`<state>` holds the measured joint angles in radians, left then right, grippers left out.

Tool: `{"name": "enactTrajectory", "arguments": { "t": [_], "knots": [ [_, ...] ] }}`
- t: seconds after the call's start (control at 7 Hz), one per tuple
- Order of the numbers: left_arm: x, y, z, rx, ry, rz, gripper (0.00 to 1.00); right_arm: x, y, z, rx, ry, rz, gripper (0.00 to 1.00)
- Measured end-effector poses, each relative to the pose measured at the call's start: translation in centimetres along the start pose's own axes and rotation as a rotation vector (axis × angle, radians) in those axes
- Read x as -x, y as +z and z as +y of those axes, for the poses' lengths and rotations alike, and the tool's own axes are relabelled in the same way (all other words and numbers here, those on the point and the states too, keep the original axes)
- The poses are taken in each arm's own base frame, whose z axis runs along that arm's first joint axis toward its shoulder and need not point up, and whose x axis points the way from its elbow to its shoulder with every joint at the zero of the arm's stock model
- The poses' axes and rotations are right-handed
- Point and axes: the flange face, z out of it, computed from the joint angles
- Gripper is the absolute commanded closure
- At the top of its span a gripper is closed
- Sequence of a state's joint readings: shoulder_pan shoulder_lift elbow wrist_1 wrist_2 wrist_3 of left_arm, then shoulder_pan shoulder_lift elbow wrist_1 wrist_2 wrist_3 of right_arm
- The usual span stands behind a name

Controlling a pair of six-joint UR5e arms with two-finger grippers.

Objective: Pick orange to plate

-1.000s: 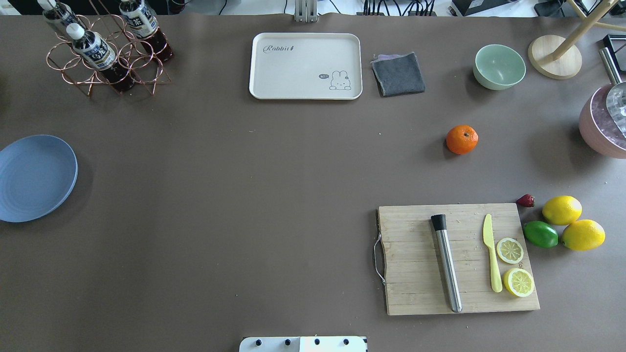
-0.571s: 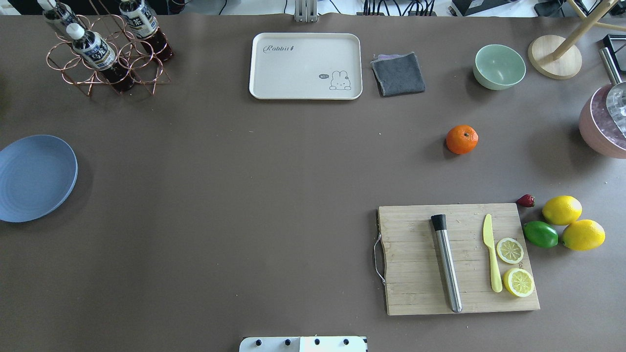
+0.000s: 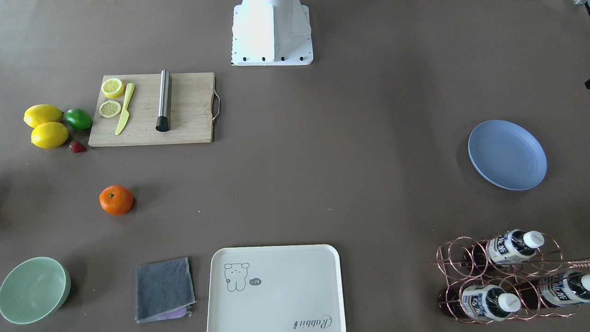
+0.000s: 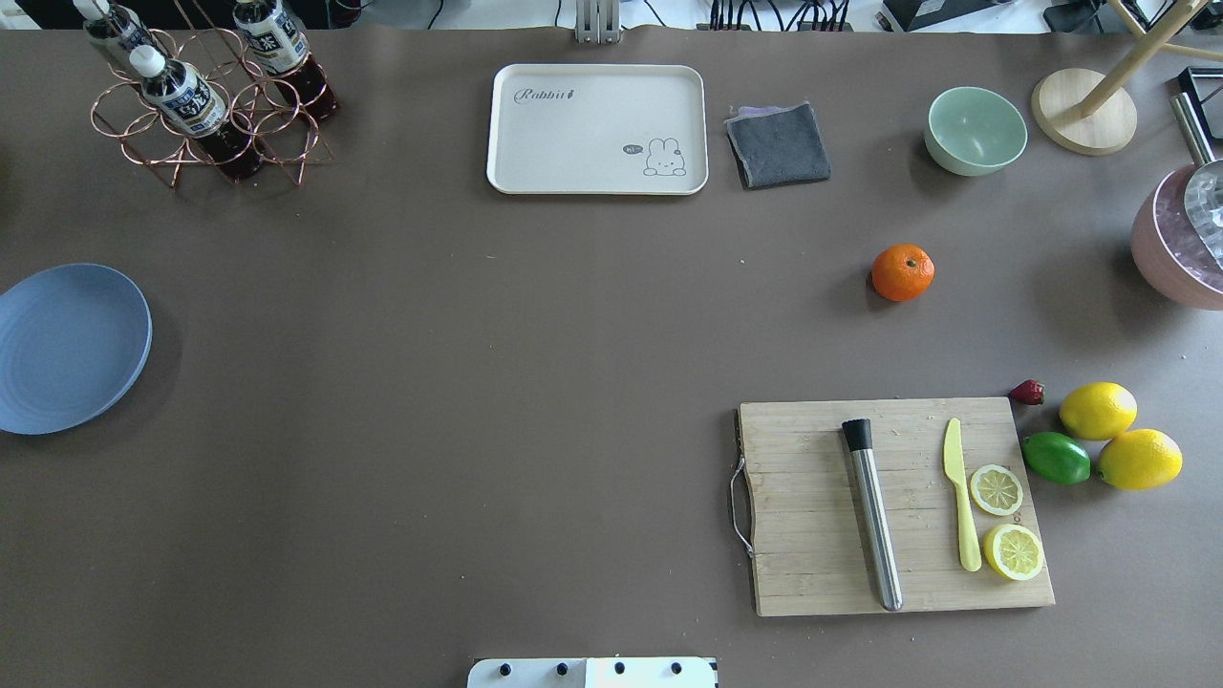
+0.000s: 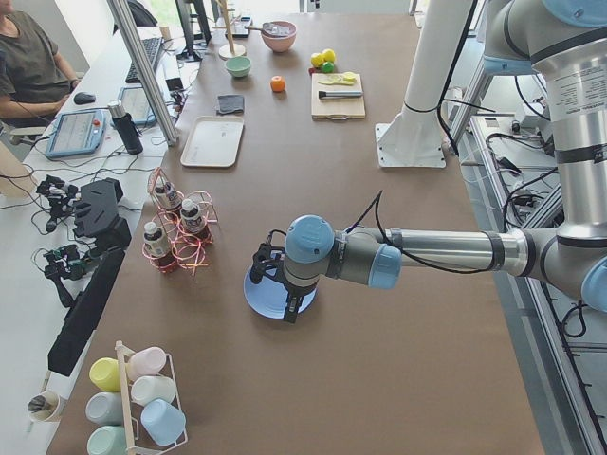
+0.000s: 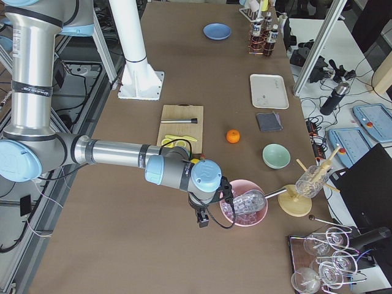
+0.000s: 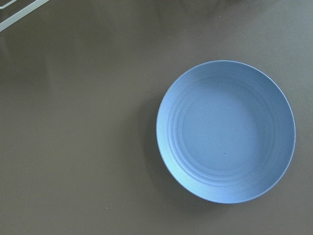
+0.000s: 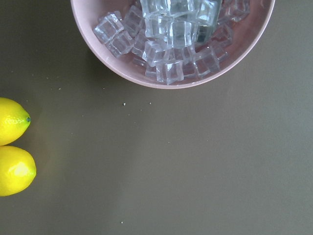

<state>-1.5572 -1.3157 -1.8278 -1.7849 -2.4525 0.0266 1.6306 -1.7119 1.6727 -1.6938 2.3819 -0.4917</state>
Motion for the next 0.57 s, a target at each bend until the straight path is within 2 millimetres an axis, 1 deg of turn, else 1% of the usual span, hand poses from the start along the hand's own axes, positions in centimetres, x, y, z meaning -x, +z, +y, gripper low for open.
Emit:
{"name": "enactTrajectory", "arguments": {
  "t": [0.14,0.29,0.43,0.57],
  "knots": [
    [0.5,0.5,0.1,0.004,-0.011,-0.001,0.02,0.1,-0.1,0.0,-0.002,-0.002,0.000,0.00],
    [1.5,1.4,0.0,0.005,-0.014,-0.005,0.02,0.1,-0.1,-0.1,-0.002,-0.002,-0.001,0.00],
    [2.9,2.9,-0.4,-0.002,-0.019,-0.008,0.03,0.1,-0.1,-0.1,-0.004,-0.002,-0.002,0.00],
    [3.7,5.4,-1.6,-0.008,-0.028,-0.002,0.03,0.2,-0.1,-0.2,-0.007,-0.001,-0.008,0.00]
  ]
}}
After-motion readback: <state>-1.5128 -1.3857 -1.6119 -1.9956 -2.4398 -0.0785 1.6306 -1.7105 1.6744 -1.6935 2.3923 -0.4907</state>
